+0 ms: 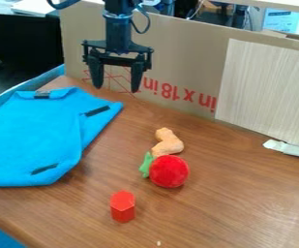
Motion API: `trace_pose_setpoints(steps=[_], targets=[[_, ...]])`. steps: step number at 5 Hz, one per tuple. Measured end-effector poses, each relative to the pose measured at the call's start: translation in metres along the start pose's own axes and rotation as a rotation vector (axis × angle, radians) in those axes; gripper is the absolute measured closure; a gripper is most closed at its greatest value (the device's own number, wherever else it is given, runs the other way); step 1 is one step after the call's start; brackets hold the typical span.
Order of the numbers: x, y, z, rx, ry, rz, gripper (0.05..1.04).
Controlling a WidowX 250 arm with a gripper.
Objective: Put the figure to the top left of the fabric
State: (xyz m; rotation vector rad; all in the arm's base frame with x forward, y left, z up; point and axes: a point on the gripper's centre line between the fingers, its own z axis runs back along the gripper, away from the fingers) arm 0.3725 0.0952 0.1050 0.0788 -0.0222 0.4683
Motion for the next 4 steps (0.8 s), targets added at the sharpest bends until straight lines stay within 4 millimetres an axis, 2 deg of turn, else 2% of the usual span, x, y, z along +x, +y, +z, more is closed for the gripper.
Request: trace_pose_setpoints(steps=[1,2,3,4], targets=[[-0.003,-0.002,-0.016,-0.002,0.031,0.008,0.083],[-0.017,-0.022,-0.037,-0.088,0.006,0.065,0.083],[-0.021,-0.04,-0.033,-0.199,-0.056,0.148,0.083],[-0.024,-0.058,-0.041,-0.301,-0.131,0.285,0.083]])
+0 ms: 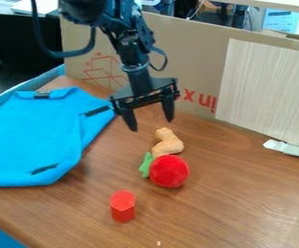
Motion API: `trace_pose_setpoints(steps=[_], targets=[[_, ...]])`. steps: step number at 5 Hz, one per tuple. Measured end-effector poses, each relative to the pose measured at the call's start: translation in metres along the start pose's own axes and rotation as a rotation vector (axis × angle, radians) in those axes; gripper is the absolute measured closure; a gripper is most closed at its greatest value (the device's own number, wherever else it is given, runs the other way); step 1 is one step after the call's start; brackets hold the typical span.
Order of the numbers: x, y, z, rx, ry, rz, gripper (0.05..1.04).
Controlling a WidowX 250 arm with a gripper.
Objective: Put the figure to the top left of the fabric
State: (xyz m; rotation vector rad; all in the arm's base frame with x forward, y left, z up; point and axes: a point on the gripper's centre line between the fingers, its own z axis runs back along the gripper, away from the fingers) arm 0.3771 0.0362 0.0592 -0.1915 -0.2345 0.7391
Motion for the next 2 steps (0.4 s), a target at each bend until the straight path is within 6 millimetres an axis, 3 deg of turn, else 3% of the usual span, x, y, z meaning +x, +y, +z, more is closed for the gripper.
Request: trace_pose_setpoints(steps=[2], targets=[[0.016,-0.009,-0.005,-0.038,-0.145,0.24,0.083]])
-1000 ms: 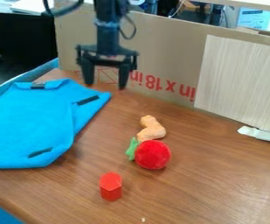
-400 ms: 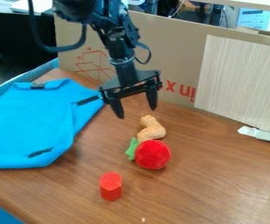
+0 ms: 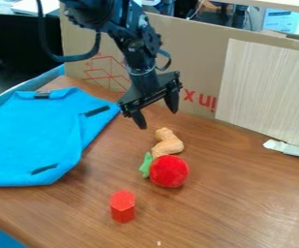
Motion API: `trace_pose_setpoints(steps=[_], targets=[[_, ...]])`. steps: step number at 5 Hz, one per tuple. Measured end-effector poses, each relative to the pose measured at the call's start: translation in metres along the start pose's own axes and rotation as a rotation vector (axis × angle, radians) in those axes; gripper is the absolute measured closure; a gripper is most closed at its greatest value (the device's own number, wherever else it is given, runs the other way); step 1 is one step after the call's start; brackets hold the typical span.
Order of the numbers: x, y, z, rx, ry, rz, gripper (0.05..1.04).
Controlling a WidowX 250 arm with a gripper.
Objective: Put the figure to the top left of the fabric
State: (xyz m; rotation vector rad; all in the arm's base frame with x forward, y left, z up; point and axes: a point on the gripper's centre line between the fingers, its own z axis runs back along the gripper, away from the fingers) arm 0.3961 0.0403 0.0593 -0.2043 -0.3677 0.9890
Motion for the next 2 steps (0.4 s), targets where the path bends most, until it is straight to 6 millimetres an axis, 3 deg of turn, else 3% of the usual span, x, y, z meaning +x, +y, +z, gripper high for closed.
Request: trace_pose_setpoints(steps=[2], targets=[[0.0022,-0.0065,-0.0251,0.095,0.037,0.013,0.083]])
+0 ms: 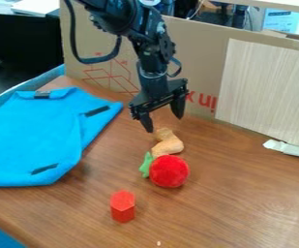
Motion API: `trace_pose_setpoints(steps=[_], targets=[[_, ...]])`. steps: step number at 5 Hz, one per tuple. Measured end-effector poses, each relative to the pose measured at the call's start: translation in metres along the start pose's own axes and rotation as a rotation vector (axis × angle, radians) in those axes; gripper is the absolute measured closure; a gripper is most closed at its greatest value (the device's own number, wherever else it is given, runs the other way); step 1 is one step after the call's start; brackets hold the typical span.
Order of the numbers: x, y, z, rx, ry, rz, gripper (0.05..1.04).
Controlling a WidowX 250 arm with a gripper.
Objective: Put the figure to the top left of the fabric
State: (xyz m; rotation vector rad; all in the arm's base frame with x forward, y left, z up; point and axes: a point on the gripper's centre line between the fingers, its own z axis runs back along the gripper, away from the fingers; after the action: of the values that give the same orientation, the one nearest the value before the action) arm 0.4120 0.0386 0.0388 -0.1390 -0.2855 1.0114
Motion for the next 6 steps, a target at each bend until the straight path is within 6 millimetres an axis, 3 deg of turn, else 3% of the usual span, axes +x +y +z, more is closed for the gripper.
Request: trace_pose_setpoints(steps=[5,6], targets=[[-0.016,-0.005,-0.019,0.021,0.024,0.042,0.111],[-0.017,0.002,-0.028,0.046,0.04,0.071,0.34]])
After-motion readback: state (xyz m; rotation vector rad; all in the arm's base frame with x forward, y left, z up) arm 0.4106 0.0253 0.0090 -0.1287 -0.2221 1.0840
